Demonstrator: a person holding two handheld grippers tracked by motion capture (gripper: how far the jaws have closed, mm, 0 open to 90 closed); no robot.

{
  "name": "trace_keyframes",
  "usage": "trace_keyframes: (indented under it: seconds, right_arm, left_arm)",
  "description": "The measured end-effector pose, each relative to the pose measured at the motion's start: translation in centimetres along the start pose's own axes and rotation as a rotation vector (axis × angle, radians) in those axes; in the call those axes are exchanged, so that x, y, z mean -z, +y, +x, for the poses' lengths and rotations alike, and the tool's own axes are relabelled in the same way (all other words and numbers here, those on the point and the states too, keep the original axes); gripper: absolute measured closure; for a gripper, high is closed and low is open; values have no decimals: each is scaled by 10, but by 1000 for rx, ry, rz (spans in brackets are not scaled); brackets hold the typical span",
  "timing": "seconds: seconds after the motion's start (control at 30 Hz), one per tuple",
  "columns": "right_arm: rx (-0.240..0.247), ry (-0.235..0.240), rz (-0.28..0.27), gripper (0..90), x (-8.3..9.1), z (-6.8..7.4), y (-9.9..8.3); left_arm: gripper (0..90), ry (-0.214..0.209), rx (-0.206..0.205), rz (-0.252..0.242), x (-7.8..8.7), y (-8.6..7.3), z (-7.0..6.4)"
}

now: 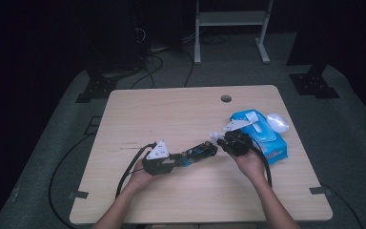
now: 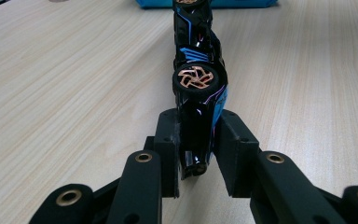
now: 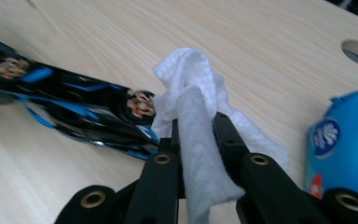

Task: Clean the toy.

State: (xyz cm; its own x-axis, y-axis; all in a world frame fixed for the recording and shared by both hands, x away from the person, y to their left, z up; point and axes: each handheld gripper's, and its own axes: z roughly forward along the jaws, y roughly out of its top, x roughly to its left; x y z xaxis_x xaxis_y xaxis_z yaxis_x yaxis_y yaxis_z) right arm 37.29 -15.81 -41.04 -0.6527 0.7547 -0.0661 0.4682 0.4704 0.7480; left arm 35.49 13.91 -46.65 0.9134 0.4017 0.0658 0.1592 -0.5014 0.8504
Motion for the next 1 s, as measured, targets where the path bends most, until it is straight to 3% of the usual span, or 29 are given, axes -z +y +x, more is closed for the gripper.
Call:
trace_keyframes:
  seconds: [0.07,0.1,0.17,0.3,0.53,0.57,0.63,0.67,0.87,1.0]
  right_arm:
    - [9,36,-26,809,1,7,3]
    - [10,79,-26,809,-2,10,4]
    - [15,89,-20,809,-3,10,4]
    - [-22,79,12,809,-1,-2,-1]
    - [19,164,44,802,9,7,4]
    - [49,175,64,766,8,12,6]
    - [63,169,66,723,8,14,6]
    - [67,170,54,644,9,16,7]
    - [60,186,5,569,6,19,9]
    - [54,202,2,525,-2,22,14]
  left_arm:
    - [711,2,-3,4,0,0,0]
    - [711,2,-1,-1,0,0,-1]
    - [712,1,-1,-1,0,0,-1]
    - [714,3,-10,3,0,0,-1]
    - [713,1,-10,8,0,0,0]
    - [713,4,-12,8,0,1,-1]
    - [712,4,-11,8,0,1,-1]
    - [712,4,-6,7,0,1,-1]
    - [711,6,-6,4,0,0,-1]
    - [710,4,-2,1,-1,0,-1]
